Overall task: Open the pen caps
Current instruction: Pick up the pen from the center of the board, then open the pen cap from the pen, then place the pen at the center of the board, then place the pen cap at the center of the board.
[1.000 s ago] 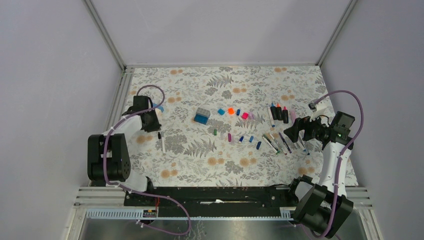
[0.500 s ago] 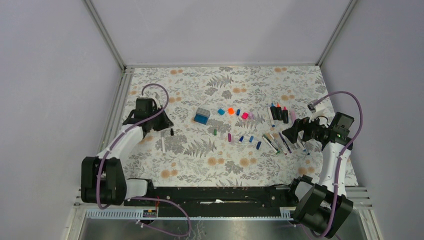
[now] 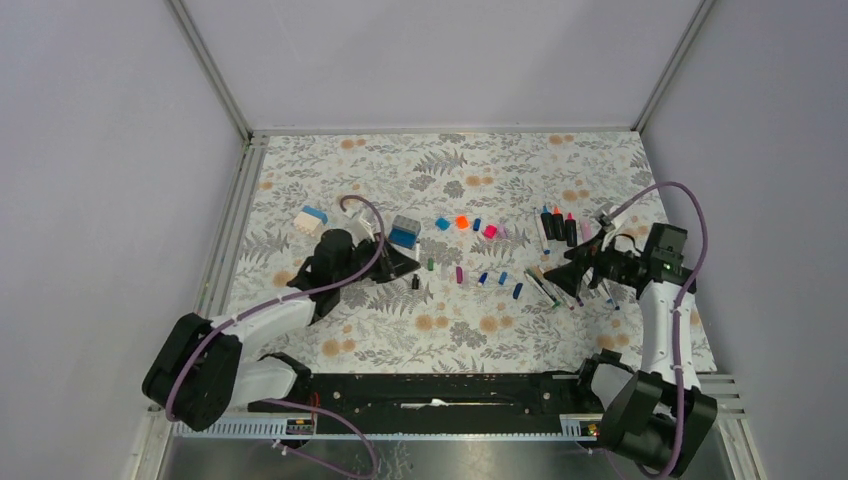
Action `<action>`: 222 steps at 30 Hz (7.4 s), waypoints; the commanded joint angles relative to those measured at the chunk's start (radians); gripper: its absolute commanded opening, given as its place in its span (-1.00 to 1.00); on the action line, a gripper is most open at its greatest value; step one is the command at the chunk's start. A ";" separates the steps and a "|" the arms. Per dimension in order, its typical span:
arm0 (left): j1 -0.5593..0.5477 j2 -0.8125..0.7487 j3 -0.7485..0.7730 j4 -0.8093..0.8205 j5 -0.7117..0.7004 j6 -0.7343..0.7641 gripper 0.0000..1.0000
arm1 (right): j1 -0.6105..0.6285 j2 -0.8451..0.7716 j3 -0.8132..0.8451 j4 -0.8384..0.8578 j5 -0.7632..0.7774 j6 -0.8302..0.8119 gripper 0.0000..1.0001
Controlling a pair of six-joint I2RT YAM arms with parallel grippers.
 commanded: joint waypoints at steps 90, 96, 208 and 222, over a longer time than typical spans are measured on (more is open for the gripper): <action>-0.631 0.515 0.331 0.731 -0.259 -0.120 0.53 | 0.286 0.042 -0.206 1.073 -0.201 1.218 -1.00; -0.645 0.569 0.396 0.664 -0.288 -0.131 0.19 | 0.286 0.046 -0.208 1.074 -0.190 1.222 -1.00; -0.546 0.165 0.162 -0.307 -0.759 -0.213 -0.33 | 0.957 0.399 0.022 0.170 0.756 0.182 -0.25; -0.452 -0.272 0.063 -0.507 -0.880 0.099 0.75 | 0.677 0.055 0.038 0.001 0.453 0.049 0.36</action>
